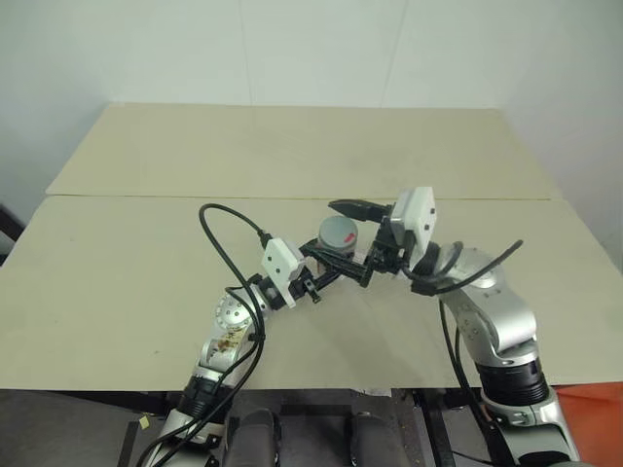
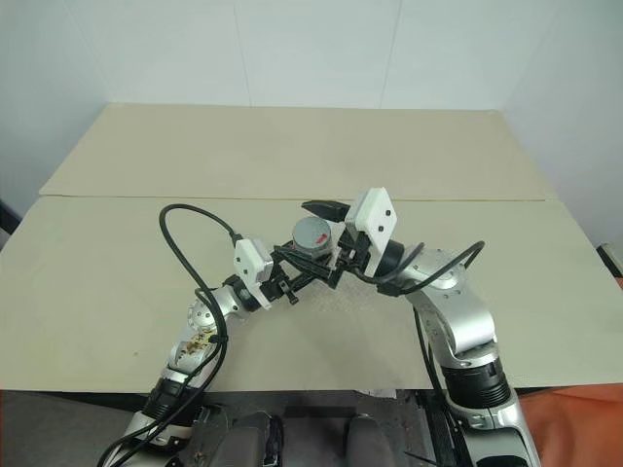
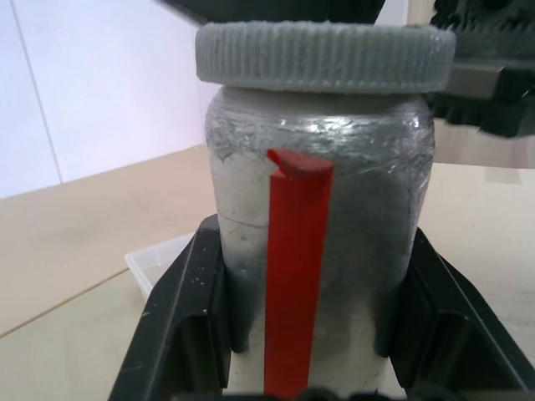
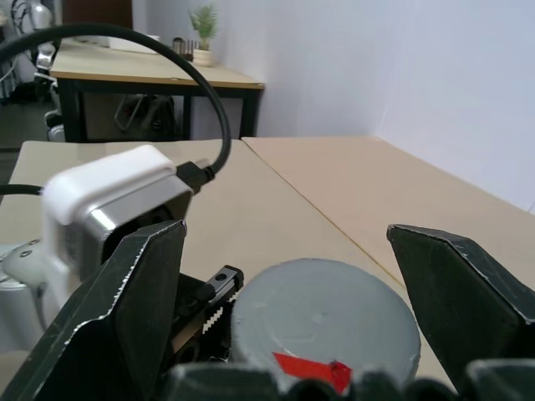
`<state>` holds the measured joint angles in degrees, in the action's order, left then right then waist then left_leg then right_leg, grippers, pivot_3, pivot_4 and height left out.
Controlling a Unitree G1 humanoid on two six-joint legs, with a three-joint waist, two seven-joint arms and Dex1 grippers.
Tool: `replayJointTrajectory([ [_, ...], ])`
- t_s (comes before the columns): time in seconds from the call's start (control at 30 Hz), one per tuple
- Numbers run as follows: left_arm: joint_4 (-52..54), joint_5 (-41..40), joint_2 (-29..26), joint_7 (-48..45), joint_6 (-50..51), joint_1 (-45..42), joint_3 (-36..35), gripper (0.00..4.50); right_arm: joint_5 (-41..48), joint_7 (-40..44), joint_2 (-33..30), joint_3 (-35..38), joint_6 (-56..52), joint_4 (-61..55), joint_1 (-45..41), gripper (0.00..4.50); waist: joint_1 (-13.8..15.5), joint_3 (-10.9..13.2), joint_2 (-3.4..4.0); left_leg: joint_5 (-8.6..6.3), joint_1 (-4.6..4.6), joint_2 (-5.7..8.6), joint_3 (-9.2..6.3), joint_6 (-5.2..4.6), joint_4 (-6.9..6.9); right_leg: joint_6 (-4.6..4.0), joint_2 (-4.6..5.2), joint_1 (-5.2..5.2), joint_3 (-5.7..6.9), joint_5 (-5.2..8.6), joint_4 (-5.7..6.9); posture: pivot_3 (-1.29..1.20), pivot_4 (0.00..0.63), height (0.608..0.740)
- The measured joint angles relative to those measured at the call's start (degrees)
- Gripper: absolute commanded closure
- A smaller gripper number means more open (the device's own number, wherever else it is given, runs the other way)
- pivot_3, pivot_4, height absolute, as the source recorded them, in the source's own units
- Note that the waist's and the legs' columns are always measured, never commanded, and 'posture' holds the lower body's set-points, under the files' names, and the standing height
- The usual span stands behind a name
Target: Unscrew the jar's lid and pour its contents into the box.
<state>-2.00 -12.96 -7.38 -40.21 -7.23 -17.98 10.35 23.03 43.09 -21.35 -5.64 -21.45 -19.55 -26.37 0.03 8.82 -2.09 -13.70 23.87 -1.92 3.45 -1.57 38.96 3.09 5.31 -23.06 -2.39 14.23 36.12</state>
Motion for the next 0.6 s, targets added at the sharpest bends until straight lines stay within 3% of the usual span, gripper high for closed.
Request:
replayJointTrajectory([
  [0.6,-0.03,-0.55,-0.22,-0.43,0.00,0.56,-0.27,2.54,0.10,-0.88,-2.64,0.80,0.01,0.84,1.34,0.03,0.00,0.00,0.00,0.00,0.00,0.00,0.00,0.00,0.00,0.00,-0.01,0.00,0.00,0.00,0.00,0.00,0.150,0.740],
])
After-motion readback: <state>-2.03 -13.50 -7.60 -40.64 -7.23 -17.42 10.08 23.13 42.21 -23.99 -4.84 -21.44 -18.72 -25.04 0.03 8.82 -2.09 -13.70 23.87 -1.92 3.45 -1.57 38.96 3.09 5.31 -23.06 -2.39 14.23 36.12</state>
